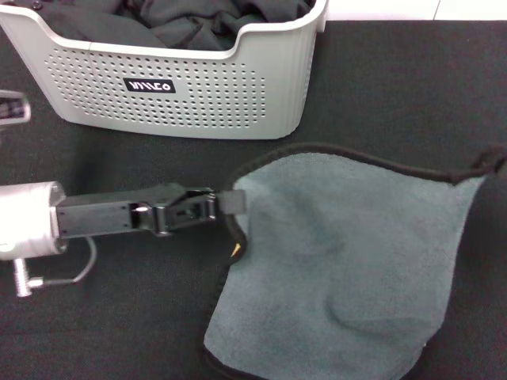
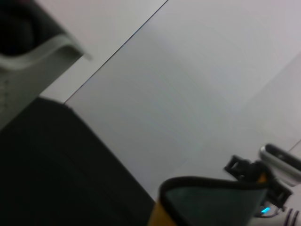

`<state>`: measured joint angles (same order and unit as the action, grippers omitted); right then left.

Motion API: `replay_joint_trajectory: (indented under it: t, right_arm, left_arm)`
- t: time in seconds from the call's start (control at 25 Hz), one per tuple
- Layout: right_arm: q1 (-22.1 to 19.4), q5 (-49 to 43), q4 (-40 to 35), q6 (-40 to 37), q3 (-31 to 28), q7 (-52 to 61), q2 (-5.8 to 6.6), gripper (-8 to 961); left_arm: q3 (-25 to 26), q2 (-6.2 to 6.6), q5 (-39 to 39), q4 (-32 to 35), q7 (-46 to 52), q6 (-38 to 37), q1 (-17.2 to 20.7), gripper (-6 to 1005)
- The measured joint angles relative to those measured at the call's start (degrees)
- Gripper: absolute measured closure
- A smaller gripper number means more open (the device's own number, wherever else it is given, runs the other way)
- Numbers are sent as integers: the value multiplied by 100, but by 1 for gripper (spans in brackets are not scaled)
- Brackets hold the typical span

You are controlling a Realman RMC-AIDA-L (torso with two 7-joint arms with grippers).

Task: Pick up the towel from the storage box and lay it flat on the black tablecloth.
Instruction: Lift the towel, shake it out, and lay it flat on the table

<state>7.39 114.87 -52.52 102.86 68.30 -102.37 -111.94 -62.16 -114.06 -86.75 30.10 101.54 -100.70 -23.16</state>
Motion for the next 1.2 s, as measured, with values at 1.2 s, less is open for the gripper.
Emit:
replay_joint_trajectory:
  t: [1.2]
  right_arm:
    - [-1739,1147,-3876,100,1529,2258,538,942]
  left_arm:
    - [-2621,812,2272,3120,157,-1629,2048,969]
